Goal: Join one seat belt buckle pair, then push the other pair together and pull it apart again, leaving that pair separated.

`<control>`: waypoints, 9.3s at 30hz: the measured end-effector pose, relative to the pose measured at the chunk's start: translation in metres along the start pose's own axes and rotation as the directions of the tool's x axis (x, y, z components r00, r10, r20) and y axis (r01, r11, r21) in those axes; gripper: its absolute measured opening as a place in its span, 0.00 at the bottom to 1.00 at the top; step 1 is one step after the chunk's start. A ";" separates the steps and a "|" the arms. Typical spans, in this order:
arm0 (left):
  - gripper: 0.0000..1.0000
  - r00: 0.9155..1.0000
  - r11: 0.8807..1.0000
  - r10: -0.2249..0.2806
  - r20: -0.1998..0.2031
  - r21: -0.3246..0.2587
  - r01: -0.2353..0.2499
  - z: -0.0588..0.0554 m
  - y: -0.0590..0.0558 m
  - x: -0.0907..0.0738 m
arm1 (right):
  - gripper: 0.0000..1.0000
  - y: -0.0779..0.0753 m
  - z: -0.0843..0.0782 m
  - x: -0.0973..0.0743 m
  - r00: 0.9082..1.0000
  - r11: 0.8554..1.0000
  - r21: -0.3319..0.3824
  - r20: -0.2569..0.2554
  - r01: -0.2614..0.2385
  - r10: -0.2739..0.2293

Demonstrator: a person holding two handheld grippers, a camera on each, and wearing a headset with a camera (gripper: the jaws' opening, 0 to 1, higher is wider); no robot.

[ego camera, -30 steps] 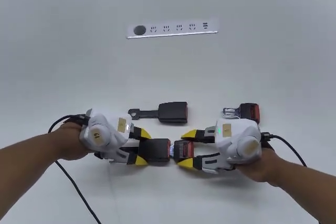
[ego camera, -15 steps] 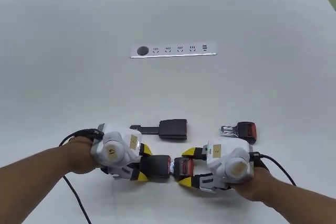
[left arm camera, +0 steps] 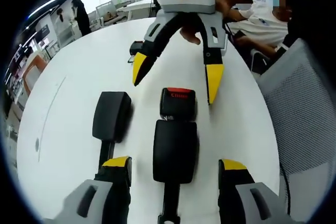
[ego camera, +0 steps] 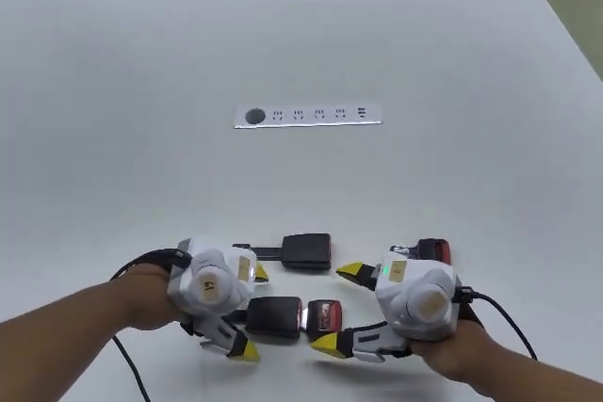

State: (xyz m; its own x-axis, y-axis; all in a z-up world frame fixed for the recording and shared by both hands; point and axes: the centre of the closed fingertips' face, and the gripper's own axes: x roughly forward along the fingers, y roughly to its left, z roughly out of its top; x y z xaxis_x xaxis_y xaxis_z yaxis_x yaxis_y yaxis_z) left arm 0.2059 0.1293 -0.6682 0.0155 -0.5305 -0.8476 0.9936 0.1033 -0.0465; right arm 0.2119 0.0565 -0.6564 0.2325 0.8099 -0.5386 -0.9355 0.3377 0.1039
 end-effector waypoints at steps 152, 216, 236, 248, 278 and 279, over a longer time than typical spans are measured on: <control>0.33 0.995 0.999 -0.036 0.093 0.042 0.032 0.034 0.092 0.042 | 0.34 -0.111 -0.042 -0.025 0.995 0.994 -0.058 -0.040 -0.095 0.093; 0.32 0.998 0.997 -0.051 0.032 0.057 0.049 0.034 0.091 0.042 | 0.34 -0.096 -0.017 0.021 0.994 0.992 -0.072 -0.039 -0.101 0.098; 0.33 0.998 0.996 -0.059 0.017 0.067 0.058 0.032 0.092 0.043 | 0.34 -0.098 -0.018 0.021 0.992 0.989 -0.104 -0.075 -0.107 0.099; 0.33 0.998 0.996 -0.056 0.006 0.071 0.056 0.031 0.093 0.043 | 0.34 -0.100 -0.021 0.011 0.991 0.989 -0.103 -0.092 -0.106 0.097; 0.33 0.999 0.998 -0.043 -0.016 0.055 0.044 0.034 0.090 0.043 | 0.34 -0.108 -0.033 -0.010 0.992 0.992 -0.089 -0.100 -0.085 0.076; 0.33 0.999 0.998 -0.043 -0.016 0.054 0.044 0.033 0.091 0.043 | 0.34 -0.108 -0.034 -0.013 0.992 0.993 -0.088 -0.101 -0.083 0.074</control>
State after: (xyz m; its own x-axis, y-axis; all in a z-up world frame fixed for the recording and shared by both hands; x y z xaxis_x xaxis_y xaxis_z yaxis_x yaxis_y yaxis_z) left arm 0.3006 0.0881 -0.6917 -0.0290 -0.5207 -0.8533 0.9979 0.0347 -0.0550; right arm 0.3011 -0.0071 -0.6889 0.1348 0.7800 -0.6110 -0.9714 0.2258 0.0740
